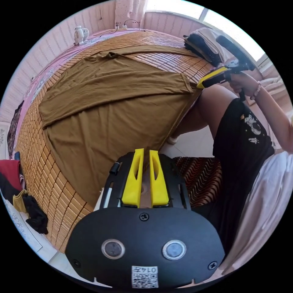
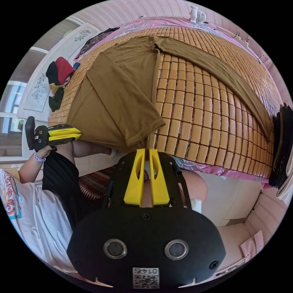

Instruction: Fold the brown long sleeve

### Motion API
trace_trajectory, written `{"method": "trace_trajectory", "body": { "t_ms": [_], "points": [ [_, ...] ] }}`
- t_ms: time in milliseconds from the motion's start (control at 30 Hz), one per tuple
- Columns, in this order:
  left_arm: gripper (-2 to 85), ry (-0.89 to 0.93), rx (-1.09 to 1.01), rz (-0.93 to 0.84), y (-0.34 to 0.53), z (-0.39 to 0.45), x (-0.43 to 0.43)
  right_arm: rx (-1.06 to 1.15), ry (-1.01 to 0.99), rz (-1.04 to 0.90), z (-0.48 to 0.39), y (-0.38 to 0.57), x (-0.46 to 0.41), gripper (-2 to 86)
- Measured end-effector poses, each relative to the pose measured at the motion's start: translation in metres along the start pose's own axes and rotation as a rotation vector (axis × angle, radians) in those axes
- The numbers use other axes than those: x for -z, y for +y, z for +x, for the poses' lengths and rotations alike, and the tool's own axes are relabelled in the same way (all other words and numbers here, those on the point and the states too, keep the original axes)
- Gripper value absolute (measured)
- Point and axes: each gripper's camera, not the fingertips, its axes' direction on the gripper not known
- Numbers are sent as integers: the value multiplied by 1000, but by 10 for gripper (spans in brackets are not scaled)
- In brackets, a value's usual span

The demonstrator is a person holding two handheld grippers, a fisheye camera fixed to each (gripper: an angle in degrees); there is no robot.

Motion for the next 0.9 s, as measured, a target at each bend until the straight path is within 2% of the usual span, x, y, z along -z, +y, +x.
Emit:
{"method": "trace_trajectory", "body": {
  "t_ms": [67,200,267,333,400,500,800,900],
  "points": [
    [56,84,62,20,3,-12,3,7,10,5,2,6,2,42],
    [54,127,125,86,7,-26,13,-4,82,101,8,24,16,62],
    [52,141,131,149,4,-28,20,-38,126,232,13,34,26,67],
    [48,142,121,206,-2,-25,26,-113,174,496,23,50,41,71],
    [36,151,93,243,-12,-21,30,-153,207,627,31,56,42,76],
    [10,183,-23,286,-33,-9,39,-202,268,725,46,48,36,84],
    [1,-4,-193,278,-123,37,24,-435,391,944,109,91,16,90],
    [11,-59,-302,310,-169,57,19,-598,333,958,144,110,22,99]
  ]
}}
